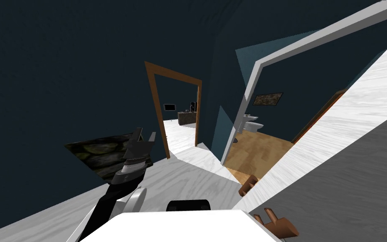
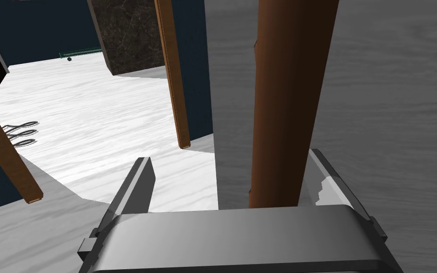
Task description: Pull the door open
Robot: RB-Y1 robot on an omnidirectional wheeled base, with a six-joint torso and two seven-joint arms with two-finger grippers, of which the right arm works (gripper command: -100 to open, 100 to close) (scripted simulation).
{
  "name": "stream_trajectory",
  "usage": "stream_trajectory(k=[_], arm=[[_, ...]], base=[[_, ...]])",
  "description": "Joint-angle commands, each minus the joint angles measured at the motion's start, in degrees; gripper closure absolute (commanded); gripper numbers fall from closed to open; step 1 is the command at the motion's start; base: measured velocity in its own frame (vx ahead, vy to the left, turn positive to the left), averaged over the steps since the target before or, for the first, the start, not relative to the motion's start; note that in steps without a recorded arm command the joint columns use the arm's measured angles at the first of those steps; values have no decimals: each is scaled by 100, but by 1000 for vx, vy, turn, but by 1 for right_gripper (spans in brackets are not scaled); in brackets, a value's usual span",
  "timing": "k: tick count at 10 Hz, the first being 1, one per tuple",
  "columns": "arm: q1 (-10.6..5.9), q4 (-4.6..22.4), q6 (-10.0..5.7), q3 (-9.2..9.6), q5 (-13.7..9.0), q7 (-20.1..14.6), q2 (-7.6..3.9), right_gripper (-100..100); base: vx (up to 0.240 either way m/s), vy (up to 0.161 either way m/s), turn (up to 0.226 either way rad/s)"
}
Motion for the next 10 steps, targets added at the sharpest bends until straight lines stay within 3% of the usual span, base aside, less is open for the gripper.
stream_trajectory(k=[1,2,10], arm=[[80,-198,103,89,66,31,66,100],[10,-151,112,124,122,21,72,100],[1,-138,113,129,129,20,73,100]], base=[[18,12,-12],[72,30,-26],[18,13,-2]])
